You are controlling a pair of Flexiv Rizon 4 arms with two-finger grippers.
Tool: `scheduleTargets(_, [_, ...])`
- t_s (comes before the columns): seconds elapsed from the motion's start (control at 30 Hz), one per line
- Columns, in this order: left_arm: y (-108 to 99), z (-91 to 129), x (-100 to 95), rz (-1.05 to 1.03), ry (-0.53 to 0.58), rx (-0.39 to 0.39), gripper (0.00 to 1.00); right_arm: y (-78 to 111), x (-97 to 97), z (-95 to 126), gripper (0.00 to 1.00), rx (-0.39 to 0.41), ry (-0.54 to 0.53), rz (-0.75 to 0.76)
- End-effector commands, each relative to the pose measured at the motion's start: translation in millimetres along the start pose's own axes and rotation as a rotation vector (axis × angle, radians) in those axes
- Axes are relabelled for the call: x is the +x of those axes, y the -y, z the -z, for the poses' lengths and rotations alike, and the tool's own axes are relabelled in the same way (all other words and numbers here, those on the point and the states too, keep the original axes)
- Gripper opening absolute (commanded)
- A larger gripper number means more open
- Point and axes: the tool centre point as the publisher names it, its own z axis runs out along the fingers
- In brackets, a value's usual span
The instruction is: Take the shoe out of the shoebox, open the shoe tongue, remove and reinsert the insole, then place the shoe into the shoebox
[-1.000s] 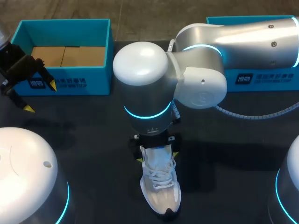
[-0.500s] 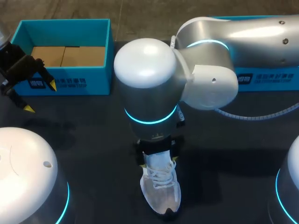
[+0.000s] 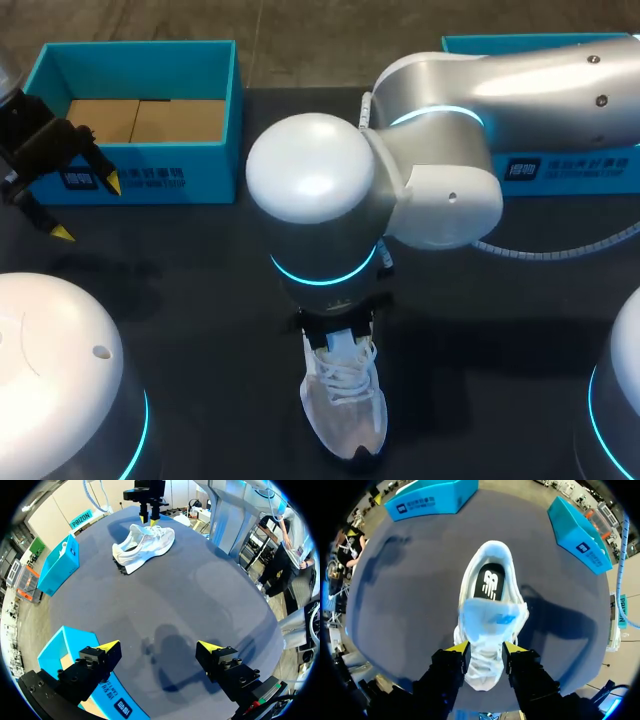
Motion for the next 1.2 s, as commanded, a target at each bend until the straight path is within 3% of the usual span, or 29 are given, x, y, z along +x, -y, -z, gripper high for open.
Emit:
scheduleTargets(0.03, [1, 0, 0.6, 0.001, -0.001, -0.004, 1.0, -1.8, 5.5, -7, 0.38, -0.016, 0.017, -0.111])
scheduleTargets(0.53, [1, 0, 0.6, 0.001, -0.001, -0.004, 1.0, -23.6, 5.1, -40, 0.35, 0.002, 0.024, -0.133])
scheduleTargets(0.87, [1, 0, 0.6, 0.001, -0.001, -0.004, 1.0, -12.3, 9.0, -21, 0.34, -0.006, 0.064, -0.137])
scheduleTargets(1.2, [1, 0, 0.6, 0.001, -0.001, -0.004, 1.0, -23.5, 3.6, -52, 0.34, -0.004, 0.035, -0.135])
